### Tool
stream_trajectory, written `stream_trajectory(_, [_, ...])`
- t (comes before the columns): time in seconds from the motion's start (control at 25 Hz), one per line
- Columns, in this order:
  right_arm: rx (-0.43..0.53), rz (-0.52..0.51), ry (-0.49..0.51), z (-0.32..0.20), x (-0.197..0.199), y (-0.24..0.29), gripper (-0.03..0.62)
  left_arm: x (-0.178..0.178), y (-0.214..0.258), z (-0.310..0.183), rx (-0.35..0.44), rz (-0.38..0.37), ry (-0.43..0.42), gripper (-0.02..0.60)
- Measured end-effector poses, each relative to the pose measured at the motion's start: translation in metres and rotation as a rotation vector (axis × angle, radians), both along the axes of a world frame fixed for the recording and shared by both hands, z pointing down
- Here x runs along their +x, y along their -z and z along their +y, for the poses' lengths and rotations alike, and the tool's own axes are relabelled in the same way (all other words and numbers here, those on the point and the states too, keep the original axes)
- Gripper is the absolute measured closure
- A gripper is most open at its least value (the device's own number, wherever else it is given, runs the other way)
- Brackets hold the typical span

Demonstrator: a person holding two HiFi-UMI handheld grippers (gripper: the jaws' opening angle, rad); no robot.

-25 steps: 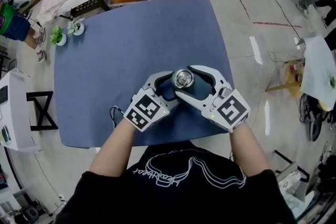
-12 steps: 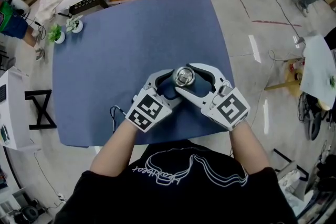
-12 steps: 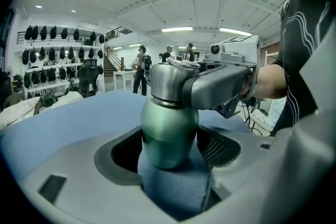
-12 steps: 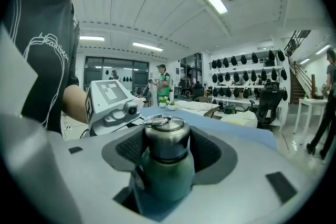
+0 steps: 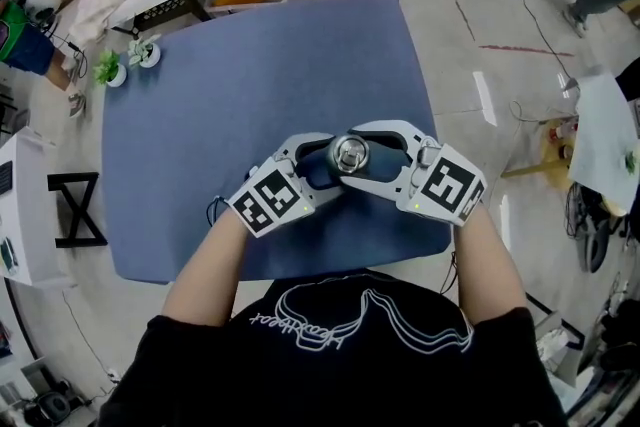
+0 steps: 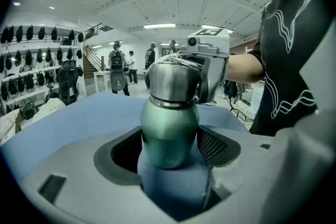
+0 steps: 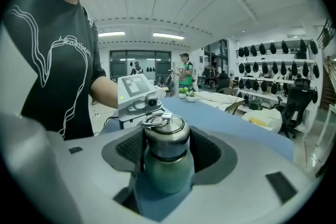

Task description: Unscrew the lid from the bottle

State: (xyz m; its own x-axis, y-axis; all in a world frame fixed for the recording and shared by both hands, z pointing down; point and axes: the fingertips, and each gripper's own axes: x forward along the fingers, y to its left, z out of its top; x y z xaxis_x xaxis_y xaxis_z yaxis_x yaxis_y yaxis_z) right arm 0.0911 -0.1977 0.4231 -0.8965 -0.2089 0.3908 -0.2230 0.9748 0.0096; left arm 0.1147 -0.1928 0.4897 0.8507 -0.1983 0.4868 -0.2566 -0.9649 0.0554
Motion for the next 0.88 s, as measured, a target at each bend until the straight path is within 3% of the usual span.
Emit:
stream_trajectory(0.52, [-0.028, 0.115, 0.282, 0.0031, -0.0029, -0.0016, 0.327, -0.001, -0.001, 0.0, -0.007, -0.053, -0.354, 0.259])
stream_trajectory(0.72, [-0.042, 0.138, 0.335, 0.005, -0.0015, -0.0034, 0.327, 0.0011, -0.0033, 0.0022, -0.028, -0.078, -0.42, 0.256])
stream_trajectory(0.88, [-0.04, 0.153, 0.337, 0.0053, -0.0018, -0.0028, 0.326, 0.0005, -0.0015, 0.0024, -0.033, -0.069, -0.403, 0.256])
